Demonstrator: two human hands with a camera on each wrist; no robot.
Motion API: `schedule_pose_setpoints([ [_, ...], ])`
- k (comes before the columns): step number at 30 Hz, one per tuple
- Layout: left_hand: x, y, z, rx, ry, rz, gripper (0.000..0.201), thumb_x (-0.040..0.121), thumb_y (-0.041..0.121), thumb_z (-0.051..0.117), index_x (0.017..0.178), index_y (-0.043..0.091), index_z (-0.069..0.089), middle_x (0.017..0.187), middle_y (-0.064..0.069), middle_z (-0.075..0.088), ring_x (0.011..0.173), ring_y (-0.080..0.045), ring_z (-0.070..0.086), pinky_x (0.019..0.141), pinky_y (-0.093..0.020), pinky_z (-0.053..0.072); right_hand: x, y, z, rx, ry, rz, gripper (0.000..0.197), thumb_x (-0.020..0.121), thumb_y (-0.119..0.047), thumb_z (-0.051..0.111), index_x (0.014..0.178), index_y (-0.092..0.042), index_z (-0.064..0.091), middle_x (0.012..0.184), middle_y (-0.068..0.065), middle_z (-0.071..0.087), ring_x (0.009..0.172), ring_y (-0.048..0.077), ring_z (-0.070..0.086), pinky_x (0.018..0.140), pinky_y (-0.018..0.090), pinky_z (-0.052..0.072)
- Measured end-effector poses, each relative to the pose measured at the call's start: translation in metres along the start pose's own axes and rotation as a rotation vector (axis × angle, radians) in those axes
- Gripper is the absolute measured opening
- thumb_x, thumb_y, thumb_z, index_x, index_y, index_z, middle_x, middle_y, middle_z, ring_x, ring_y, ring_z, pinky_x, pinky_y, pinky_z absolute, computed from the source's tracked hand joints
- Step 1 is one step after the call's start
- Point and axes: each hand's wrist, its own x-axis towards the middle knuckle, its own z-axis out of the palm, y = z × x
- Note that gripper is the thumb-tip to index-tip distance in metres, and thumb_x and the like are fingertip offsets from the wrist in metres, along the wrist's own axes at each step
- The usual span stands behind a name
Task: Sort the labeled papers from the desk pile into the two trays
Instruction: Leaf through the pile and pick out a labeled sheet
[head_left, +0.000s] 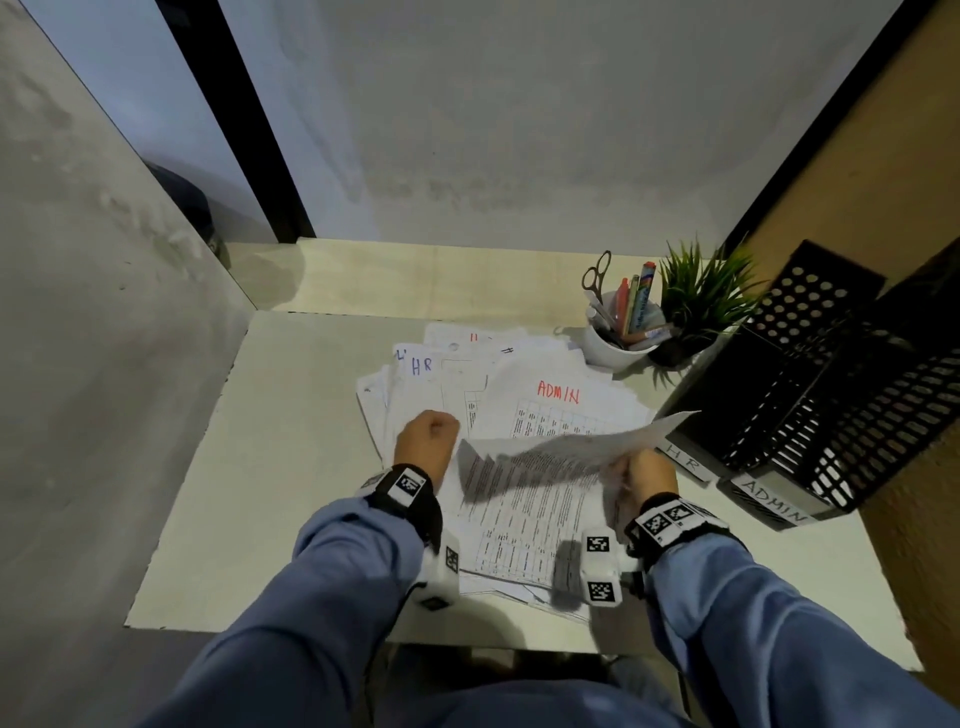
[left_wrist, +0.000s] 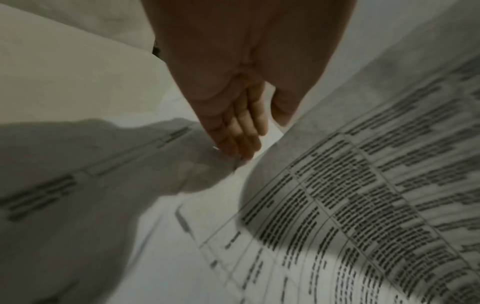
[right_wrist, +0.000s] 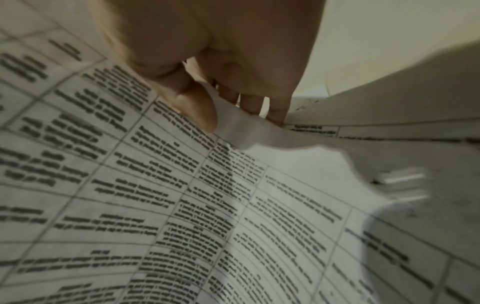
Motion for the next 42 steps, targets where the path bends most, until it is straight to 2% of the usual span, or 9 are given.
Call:
schedule_pose_setpoints([
  [6, 0.005, -0.004, 0.028, 0.120, -0.114, -0.120, 0.034, 0.082, 0.018, 0.061, 0.115, 0.014, 0.057, 0.107, -0.004, 0.060, 0.096, -0.026, 0.060, 0.087, -0.036, 0.051, -0.004, 0.009, -0.012, -0.055, 0.005, 0.014, 0.047, 0.074, 0.011, 0.049, 0.032, -0.011, 0.054, 0.047, 0.003, 0.054, 0.059, 0.020, 0.044, 0.057, 0.030, 0.038],
  [10, -0.002, -0.004, 0.030, 0.136, -0.123, 0.066, 0.014, 0.082, 0.003, 0.057, 0.081, 0.008, 0.070, 0.061, -0.002, 0.056, 0.059, -0.016, 0.045, 0.061, -0.022, 0.036, -0.003, 0.018, -0.015, 0.033, -0.069, -0.017, 0.015, 0.054, 0.000, 0.064, 0.040, -0.008, 0.064, 0.080, 0.011, 0.062, 0.086, 0.029, 0.056, 0.082, 0.038, 0.047],
  [14, -0.007, 0.002, 0.023, 0.166, -0.015, 0.199, 0.015, 0.088, 0.011, 0.058, 0.083, 0.010, 0.072, 0.067, -0.004, 0.062, 0.060, -0.015, 0.049, 0.059, -0.023, 0.038, 0.009, 0.023, -0.016, 0.125, -0.105, -0.027, 0.016, 0.045, 0.001, 0.072, 0.059, -0.006, 0.070, 0.083, 0.010, 0.070, 0.093, 0.031, 0.061, 0.092, 0.044, 0.046],
  [20, -0.001, 0.000, 0.003, 0.007, 0.245, 0.212, 0.025, 0.090, 0.005, 0.047, 0.084, 0.027, 0.058, 0.067, -0.001, 0.056, 0.057, -0.020, 0.050, 0.054, -0.031, 0.045, -0.003, 0.007, -0.016, 0.199, -0.103, -0.100, 0.038, 0.068, 0.027, 0.054, 0.066, -0.010, 0.062, 0.058, 0.003, 0.064, 0.068, 0.021, 0.055, 0.058, 0.022, 0.052],
  [26, -0.001, -0.005, -0.004, -0.023, 0.307, 0.277, 0.020, 0.089, 0.006, 0.054, 0.079, 0.020, 0.063, 0.074, -0.005, 0.064, 0.063, -0.018, 0.054, 0.062, -0.028, 0.046, -0.003, 0.010, -0.001, 0.273, -0.130, -0.118, 0.050, 0.064, 0.030, 0.047, 0.046, -0.012, 0.068, 0.053, 0.001, 0.066, 0.079, 0.034, 0.059, 0.071, 0.041, 0.048],
  [31, -0.006, -0.005, 0.003, -0.103, 0.319, 0.300, 0.026, 0.091, 0.004, 0.051, 0.082, 0.028, 0.056, 0.088, 0.011, 0.064, 0.084, -0.017, 0.059, 0.076, -0.026, 0.047, -0.018, -0.006, -0.004, 0.139, -0.135, -0.171, 0.026, 0.070, 0.024, 0.054, 0.069, -0.001, 0.062, 0.071, 0.004, 0.065, 0.080, 0.025, 0.058, 0.061, 0.024, 0.050],
  [35, -0.013, 0.002, 0.009, -0.261, 0.208, 0.249, 0.045, 0.085, -0.012, 0.041, 0.076, 0.030, 0.054, 0.082, 0.011, 0.060, 0.082, -0.014, 0.057, 0.076, -0.025, 0.044, -0.017, -0.008, -0.002, 0.198, -0.087, -0.195, 0.028, 0.068, 0.024, 0.053, 0.083, 0.002, 0.063, 0.079, 0.005, 0.063, 0.085, 0.027, 0.058, 0.058, 0.021, 0.049],
  [39, -0.019, 0.011, 0.015, -0.338, 0.002, 0.169, 0.056, 0.078, -0.021, 0.039, 0.074, 0.027, 0.069, 0.090, 0.002, 0.067, 0.094, -0.024, 0.060, 0.085, -0.034, 0.049, -0.019, -0.015, -0.003, 0.254, -0.062, -0.236, 0.032, 0.070, 0.029, 0.046, 0.083, 0.004, 0.061, 0.051, -0.001, 0.063, 0.063, 0.018, 0.059, 0.042, 0.012, 0.045],
  [42, -0.024, 0.017, 0.016, -0.348, -0.087, 0.084, 0.049, 0.076, -0.020, 0.041, 0.067, 0.017, 0.071, 0.085, -0.004, 0.068, 0.089, -0.026, 0.058, 0.082, -0.035, 0.048, -0.014, -0.012, -0.001, 0.296, -0.042, -0.259, 0.038, 0.071, 0.026, 0.046, 0.098, 0.003, 0.058, 0.062, 0.005, 0.061, 0.069, 0.024, 0.060, 0.050, 0.018, 0.052],
])
